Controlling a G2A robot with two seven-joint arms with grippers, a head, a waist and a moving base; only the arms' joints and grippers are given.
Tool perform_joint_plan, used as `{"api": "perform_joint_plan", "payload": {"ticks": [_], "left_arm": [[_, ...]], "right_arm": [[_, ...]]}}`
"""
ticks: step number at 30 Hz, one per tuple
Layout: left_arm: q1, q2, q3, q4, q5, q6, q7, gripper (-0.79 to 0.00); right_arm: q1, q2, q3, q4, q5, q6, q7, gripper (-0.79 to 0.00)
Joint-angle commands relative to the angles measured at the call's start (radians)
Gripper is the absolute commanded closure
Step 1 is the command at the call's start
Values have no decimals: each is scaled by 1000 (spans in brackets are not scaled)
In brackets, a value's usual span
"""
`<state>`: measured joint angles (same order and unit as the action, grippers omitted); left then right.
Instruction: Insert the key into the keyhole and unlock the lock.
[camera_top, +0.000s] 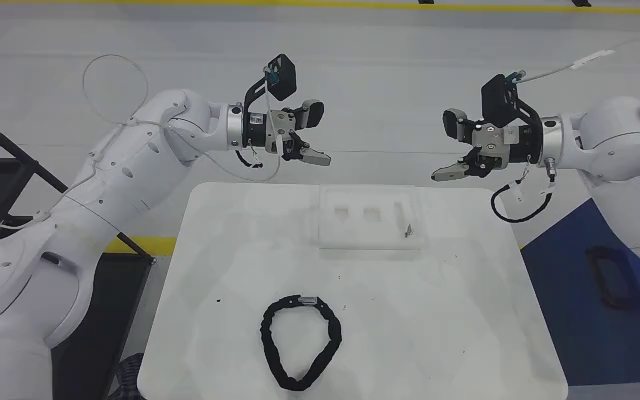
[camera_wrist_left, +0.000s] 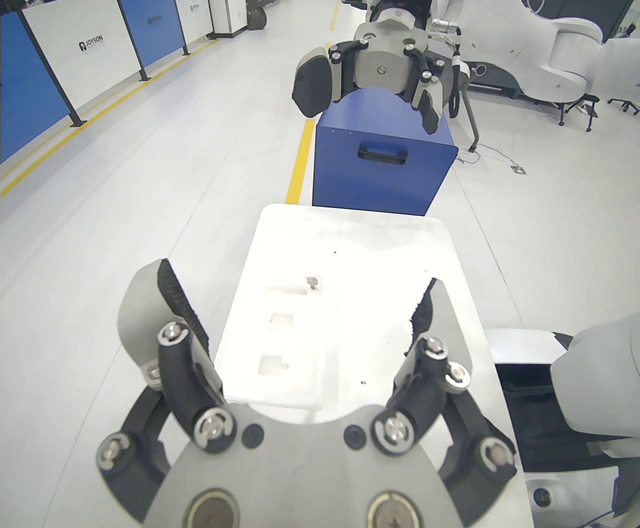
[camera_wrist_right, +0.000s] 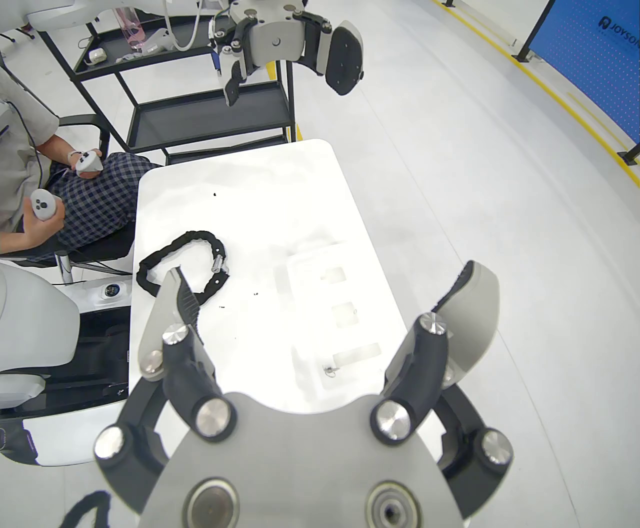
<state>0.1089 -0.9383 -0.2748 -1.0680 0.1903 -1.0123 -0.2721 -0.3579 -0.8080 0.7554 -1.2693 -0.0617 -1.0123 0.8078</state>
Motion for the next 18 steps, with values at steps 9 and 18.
{"api": "perform_joint_plan", "payload": {"ticks": [9, 18], "left_arm": [[0, 0, 0, 0, 0, 0, 0, -784], [0, 0, 0, 0, 0, 0, 0, -785]], "right_arm": [[0, 0, 0, 0, 0, 0, 0, -784], [-14, -1, 3, 5, -18, 48, -23, -785]]}}
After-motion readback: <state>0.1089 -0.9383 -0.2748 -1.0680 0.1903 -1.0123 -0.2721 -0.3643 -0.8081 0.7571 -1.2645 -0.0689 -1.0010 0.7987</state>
